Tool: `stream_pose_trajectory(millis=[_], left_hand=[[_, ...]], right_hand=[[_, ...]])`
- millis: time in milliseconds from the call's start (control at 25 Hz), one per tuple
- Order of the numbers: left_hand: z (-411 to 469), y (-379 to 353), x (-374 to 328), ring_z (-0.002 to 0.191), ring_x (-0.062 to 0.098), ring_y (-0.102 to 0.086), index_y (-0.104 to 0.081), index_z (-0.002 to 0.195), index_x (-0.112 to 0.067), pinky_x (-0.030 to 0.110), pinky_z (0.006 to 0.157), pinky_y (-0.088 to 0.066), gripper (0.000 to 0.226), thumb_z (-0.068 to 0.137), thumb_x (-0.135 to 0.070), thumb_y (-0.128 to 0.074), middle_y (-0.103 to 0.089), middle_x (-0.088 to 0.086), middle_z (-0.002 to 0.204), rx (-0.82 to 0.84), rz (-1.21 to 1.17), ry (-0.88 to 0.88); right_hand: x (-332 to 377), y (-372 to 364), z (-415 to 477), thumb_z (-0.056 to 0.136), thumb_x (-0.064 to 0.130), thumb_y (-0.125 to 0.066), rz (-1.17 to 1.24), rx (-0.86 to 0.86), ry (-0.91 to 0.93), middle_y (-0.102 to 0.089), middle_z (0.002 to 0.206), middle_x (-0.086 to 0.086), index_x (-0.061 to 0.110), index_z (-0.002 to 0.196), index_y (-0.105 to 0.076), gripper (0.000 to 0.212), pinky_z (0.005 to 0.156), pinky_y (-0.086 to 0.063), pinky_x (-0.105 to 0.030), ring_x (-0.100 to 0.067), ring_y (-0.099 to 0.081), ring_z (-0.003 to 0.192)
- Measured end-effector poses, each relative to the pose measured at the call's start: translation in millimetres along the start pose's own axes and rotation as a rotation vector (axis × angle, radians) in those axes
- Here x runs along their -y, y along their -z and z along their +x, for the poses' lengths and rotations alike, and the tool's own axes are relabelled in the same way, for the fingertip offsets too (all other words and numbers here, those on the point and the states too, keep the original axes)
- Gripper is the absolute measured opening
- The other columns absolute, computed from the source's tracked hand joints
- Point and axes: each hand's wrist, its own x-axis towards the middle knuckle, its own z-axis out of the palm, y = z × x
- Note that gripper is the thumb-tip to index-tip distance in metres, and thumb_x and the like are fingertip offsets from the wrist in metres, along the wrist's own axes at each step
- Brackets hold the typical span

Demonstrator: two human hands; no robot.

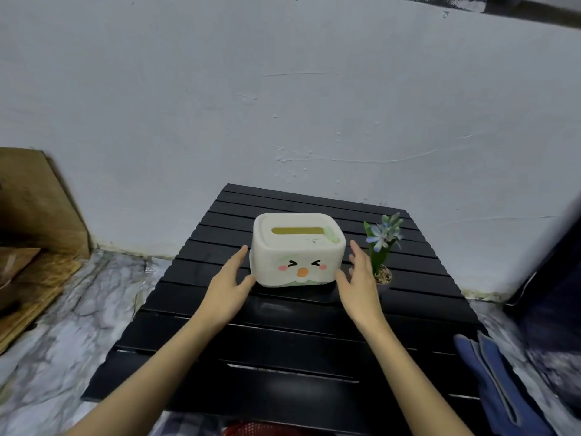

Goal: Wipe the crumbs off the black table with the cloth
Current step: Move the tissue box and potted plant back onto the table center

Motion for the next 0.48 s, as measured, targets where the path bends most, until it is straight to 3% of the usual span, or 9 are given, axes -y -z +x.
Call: stream_pose_trajectory(millis=[80,280,360,480], left_hand=[[-1,-3,0,0.135,0.01,-0.034,-0.027,0.142,-0.028,0.028,0.11,-0.027,0.06,0.088,-0.014,-0.049,-0.035,-0.014,0.145,0.058,-0.013,0.004],[3,-9,1,0.132,0.012,-0.04,-0.025,0.141,-0.036,0.023,0.103,-0.03,0.064,0.086,-0.014,-0.05,-0.047,-0.008,0.139,0.106,-0.025,0.021],[2,-8,-2,0.124,0.007,-0.047,-0.031,0.13,-0.052,0.022,0.098,-0.032,0.062,0.08,-0.024,-0.055,-0.053,-0.023,0.123,0.107,-0.04,0.011],[0,-7,-5,0.103,-0.017,-0.048,-0.028,0.104,-0.075,0.017,0.091,-0.034,0.059,0.064,-0.04,-0.054,-0.053,-0.046,0.098,0.09,-0.085,0.001]], right_hand=[[-6,-5,14,0.092,0.008,-0.042,0.091,0.105,-0.154,-0.014,0.156,-0.005,0.022,0.145,-0.008,0.065,0.116,-0.022,-0.043,-0.021,-0.018,0.142],[-11,-8,22,0.089,0.005,-0.04,0.293,0.174,-0.188,-0.038,0.147,0.0,0.033,0.141,-0.024,0.061,0.113,-0.031,-0.044,-0.015,-0.036,0.133],[-11,-7,16,0.089,0.005,-0.041,0.317,0.15,-0.159,-0.04,0.145,0.004,0.037,0.139,-0.027,0.061,0.113,-0.032,-0.043,-0.012,-0.038,0.132],[-9,-2,-3,0.091,0.0,-0.039,0.369,0.12,-0.11,-0.038,0.145,0.007,0.033,0.142,-0.024,0.063,0.114,-0.03,-0.037,-0.006,-0.037,0.132]])
